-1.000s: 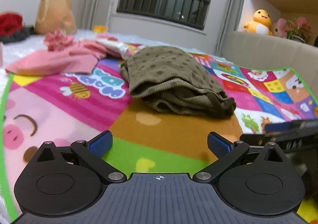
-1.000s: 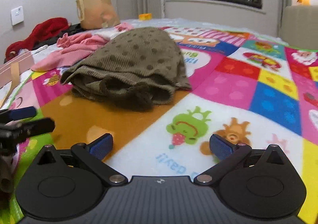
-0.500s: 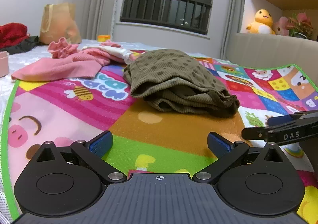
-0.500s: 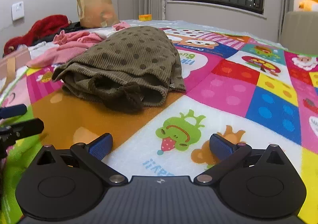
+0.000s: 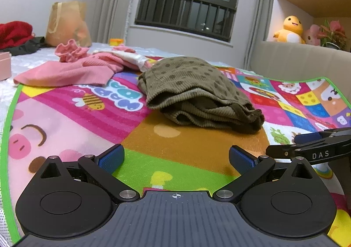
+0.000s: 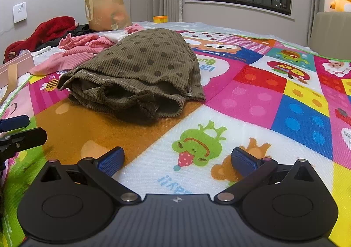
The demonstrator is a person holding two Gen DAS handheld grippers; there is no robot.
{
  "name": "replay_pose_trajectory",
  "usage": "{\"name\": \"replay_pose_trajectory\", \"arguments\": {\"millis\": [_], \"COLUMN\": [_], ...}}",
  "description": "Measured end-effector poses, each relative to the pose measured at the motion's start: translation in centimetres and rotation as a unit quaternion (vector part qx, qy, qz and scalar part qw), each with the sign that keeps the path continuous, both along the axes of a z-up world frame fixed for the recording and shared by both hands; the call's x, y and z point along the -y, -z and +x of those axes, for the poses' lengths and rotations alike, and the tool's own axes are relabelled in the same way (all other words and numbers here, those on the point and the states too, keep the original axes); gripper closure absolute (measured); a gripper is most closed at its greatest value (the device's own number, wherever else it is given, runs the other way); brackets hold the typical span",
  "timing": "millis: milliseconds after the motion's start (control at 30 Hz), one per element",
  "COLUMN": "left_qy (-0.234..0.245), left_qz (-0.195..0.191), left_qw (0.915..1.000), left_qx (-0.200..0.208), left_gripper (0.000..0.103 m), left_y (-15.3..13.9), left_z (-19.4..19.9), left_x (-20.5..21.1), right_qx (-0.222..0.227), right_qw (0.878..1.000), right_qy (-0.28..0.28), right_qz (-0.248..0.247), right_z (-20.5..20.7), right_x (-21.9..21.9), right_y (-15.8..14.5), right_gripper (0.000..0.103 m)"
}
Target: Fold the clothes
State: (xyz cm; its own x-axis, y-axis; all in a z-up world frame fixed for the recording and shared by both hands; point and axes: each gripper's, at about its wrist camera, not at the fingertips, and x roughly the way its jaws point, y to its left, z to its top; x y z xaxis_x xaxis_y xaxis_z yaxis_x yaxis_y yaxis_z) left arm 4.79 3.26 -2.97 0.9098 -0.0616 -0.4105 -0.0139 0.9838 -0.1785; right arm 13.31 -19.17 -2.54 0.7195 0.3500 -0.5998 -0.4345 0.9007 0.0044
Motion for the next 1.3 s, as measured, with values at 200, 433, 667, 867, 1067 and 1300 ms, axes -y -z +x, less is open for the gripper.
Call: {"name": "replay_pose_trajectory", "arguments": {"millis": [200, 433, 667, 867, 1067, 1300], "left_qy": [-0.001, -0.001, 0.000, 0.000, 0.000, 0.000], "left_qz": [0.003, -0.001, -0.007, -0.010, -0.012, -0.013], "left_qw": [1.0000, 1.0000, 1.0000, 1.0000, 0.9999, 0.9999], "left_qx": [0.000, 0.001, 0.002, 0.003, 0.003, 0.003], "left_gripper": [0.000, 0.000, 0.000, 0.000, 0.000, 0.000], "left_y": [-0.01, -0.02, -0.03, -0.04, -0.04, -0.04], "left_z": [-0.01, -0.07, -0.15, -0.17, -0.17, -0.10], "left_x": [0.13, 0.06, -0.10, -0.20, -0.23, -0.32], "right_qx": [0.000, 0.000, 0.000, 0.000, 0.000, 0.000], "right_qw": [1.000, 1.000, 1.000, 1.000, 1.000, 1.000], "right_qy": [-0.001, -0.001, -0.001, -0.001, -0.001, -0.001], "right_qz": [0.000, 0.000, 0.000, 0.000, 0.000, 0.000], "right_z": [0.05, 0.06, 0.04, 0.06, 0.06, 0.06], "right_x": [0.08, 0.11, 0.13, 0.14, 0.14, 0.14], "right_y": [0.03, 0.03, 0.03, 0.03, 0.03, 0.03], "right_gripper": [0.000, 0.000, 0.000, 0.000, 0.000, 0.000]}}
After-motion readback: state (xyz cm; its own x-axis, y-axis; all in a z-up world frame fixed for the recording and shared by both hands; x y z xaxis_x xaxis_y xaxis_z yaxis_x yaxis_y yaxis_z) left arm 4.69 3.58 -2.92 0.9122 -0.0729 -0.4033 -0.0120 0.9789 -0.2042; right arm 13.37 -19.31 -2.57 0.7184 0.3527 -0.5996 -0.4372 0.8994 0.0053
